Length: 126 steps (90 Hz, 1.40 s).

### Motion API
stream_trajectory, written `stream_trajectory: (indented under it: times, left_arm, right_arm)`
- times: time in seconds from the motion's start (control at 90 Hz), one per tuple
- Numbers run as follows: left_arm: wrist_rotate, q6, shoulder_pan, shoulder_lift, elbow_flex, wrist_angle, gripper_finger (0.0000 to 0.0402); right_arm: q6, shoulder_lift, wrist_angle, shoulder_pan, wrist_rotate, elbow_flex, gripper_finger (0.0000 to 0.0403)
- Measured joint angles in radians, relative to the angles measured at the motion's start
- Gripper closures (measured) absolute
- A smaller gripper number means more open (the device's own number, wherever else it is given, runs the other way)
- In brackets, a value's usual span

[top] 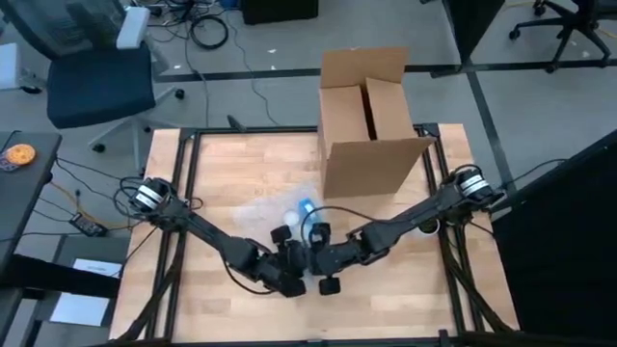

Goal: Wrap mug
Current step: Wrap the purple mug with the transparent bubble wrap

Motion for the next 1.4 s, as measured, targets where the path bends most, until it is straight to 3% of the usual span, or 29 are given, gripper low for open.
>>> stream_trajectory:
  times: [0.578,0.867,1.022,1.4]
  left_arm:
    - [0.079,0.008,-0.051,-0.204,0.028,-0.147,0.0215]
    - [0.218,-0.081,-0.055,-0.114,-0.046,-0.132,0.0215]
    - [0.174,-0.081,-0.056,-0.066,-0.048,-0.109,0.0215]
    - [0.138,0.041,-0.034,-0.053,-0.017,-0.05,0.0215]
  right_arm:
    - [-0.009,0.018,-0.078,-0.053,-0.01,-0.002,0.033]
    - [-0.043,0.018,-0.072,-0.102,-0.086,-0.014,0.033]
    - [-0.102,0.014,-0.024,-0.123,-0.199,-0.054,0.033]
    - [-0.144,0.014,-0.01,-0.125,-0.232,-0.08,0.033]
